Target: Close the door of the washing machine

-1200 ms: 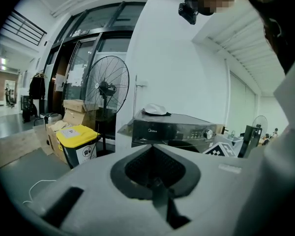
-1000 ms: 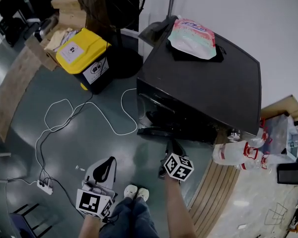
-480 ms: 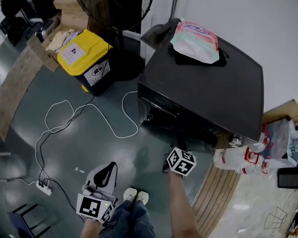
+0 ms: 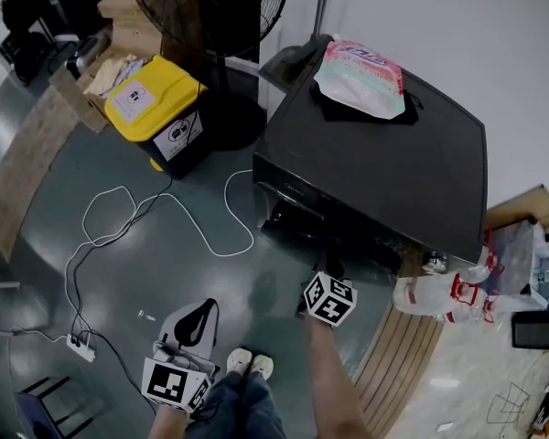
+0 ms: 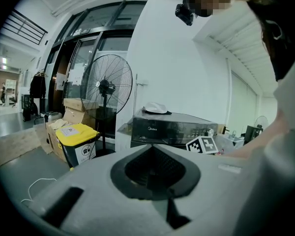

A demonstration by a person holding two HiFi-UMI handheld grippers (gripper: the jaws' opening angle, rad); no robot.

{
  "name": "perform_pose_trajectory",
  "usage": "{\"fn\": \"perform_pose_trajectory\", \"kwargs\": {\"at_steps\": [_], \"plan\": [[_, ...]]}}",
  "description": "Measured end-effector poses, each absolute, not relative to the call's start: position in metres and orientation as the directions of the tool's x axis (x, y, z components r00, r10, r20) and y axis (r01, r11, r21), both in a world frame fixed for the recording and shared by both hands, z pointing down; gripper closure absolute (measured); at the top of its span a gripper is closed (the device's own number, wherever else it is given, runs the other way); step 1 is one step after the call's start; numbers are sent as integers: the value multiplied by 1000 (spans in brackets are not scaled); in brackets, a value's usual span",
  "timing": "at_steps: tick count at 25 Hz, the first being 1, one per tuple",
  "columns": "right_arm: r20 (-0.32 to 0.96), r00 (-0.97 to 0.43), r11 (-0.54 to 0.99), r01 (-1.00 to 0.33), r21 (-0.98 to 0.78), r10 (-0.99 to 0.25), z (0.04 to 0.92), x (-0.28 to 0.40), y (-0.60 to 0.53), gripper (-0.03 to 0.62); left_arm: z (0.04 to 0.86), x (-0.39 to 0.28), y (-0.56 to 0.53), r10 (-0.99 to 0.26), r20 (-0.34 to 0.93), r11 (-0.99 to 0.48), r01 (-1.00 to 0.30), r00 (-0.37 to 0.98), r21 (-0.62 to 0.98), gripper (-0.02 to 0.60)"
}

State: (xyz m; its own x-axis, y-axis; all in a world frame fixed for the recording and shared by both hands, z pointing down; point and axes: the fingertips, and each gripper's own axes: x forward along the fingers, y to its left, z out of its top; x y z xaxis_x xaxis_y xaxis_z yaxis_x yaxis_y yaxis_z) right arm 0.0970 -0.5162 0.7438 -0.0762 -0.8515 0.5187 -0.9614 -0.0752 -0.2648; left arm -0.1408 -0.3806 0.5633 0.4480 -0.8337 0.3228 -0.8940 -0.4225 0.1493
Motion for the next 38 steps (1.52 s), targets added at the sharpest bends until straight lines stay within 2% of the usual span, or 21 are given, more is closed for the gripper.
{"fn": "perform_pose_trajectory", "kwargs": {"at_steps": [14, 19, 26, 38], "plan": [[514, -119, 1, -974, -225, -849, 740, 97, -518, 583, 558, -133, -381, -829, 313, -439, -886, 463, 149, 574], [462, -110, 2, -974, -226, -880, 708, 100, -518, 583, 548, -129, -380, -828, 298, -452, -880, 475, 147, 574], [331, -100, 29, -977, -211, -938, 619, 107, -499, 583, 507, -116, -393, -830, 228, -494, -860, 509, 126, 574], [4, -9, 8, -990, -141, -1000, 413, 162, -429, 583, 375, -53, -417, -787, -4, -617, -787, 617, 31, 574]]}}
